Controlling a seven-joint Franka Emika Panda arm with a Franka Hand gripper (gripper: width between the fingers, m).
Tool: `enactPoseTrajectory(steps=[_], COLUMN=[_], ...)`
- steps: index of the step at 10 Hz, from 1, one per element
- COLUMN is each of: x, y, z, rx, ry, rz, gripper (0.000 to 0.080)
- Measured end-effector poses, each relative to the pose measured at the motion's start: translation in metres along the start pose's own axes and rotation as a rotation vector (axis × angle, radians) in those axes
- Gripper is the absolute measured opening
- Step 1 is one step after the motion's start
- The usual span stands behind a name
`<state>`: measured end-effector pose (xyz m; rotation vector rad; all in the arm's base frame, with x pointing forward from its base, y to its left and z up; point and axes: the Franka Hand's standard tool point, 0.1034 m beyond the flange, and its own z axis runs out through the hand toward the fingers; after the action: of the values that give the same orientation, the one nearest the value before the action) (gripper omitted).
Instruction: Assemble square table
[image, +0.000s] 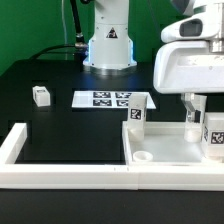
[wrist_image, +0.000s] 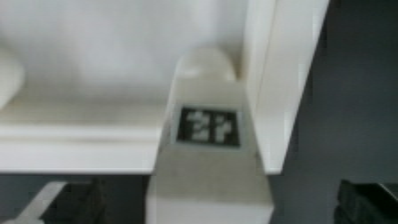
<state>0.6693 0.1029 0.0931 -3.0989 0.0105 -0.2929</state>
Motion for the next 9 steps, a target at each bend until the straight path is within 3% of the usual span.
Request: enactPoseTrajectory(steps=[1, 5, 6, 7, 8, 9], x=[0.001, 0.004, 0.002, 0.001, -0.001, 0.001], y=[0.002, 0.002, 0.008, 0.014, 0.013, 0.014], z=[-0.002, 0.002, 0.008, 0.015, 0.018, 0.018], rx=[0.007, 0.004, 0.004, 0.007, 0.029, 0.026], ry=[-0.056, -0.050, -0.062, -0.081, -0.107, -0.099], rz=[0.022, 0.036, 0.043, 0.054, 0.081, 0.105], gripper=[0.0648, 0.0648, 0.0648, 0.0648, 0.0648, 0.0648])
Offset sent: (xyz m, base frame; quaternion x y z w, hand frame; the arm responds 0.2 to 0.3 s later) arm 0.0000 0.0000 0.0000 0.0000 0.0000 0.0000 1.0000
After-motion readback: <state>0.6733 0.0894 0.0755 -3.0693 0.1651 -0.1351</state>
